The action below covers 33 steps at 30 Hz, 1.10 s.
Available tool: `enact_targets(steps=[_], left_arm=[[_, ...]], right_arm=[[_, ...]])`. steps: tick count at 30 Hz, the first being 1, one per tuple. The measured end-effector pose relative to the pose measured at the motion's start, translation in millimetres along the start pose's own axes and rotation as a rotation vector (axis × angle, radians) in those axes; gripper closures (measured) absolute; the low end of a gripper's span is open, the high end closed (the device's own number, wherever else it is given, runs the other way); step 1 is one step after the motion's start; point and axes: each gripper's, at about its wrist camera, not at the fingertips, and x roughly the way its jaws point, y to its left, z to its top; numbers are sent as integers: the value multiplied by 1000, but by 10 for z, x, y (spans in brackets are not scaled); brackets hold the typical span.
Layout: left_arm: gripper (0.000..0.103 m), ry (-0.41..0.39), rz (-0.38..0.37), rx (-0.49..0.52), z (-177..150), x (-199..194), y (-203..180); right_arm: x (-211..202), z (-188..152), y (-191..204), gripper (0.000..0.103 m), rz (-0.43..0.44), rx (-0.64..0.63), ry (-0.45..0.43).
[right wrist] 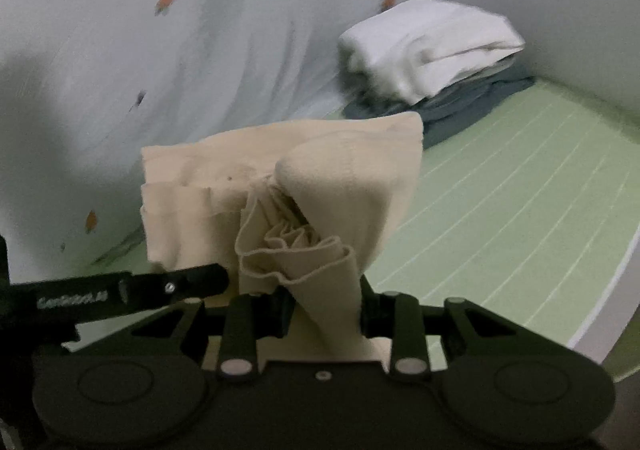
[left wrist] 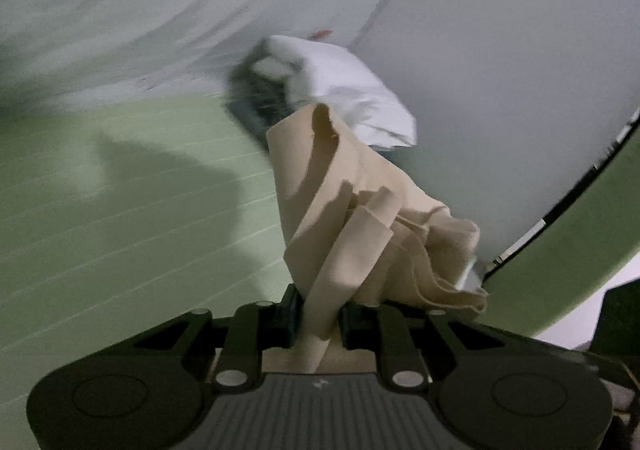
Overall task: Fold clothes
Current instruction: 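Carry the folded sweater with both grippers onto the clothes stack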
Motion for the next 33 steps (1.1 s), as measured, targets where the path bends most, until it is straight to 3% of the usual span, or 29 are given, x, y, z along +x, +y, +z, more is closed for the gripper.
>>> enact_targets(steps=[8,11,15,18,20,23,24,26,27,29,31,33], left_arm=[[84,-93,17,7,531,878,-964],[84,-126,-10,-21,908,1148,-1249],[84,-234,-66,-29,1580,1396,-1435],[84,-295,-72,-77,2183,1611,-1363],[84,-317,-37,-94,2531,1773,-1227],[80,-304,95,-153,2980,2338,-829],[79,-277,131,-161,3082,2587,-655],[82,-170,287,-210,3212,3025,-324],[81,-176,305,-225,3193,3071,-242],[66,-192,335,-255,3149,3151,-85],[45,-202,357,-269,3079,3239,20],[36,-205,371,-266,2981,3336,71]], right_arm=[[116,1148,-1113,72,66,-72,-72],[132,1714,-1406,71,90,-92,-97],[199,2609,-1604,72,141,-188,-155],[462,3291,-1573,71,179,-301,-199],[962,3541,-1646,68,142,-278,-209],[1713,3917,-1754,57,85,-244,-223],[1964,4042,-1790,56,66,-233,-228],[2419,4244,-1846,54,23,-210,-236],[2520,4213,-1827,54,-16,-200,-236],[2678,4131,-1783,54,-75,-188,-250],[2688,3973,-1694,52,-75,-276,-261],[2775,3833,-1630,48,-91,-376,-222]])
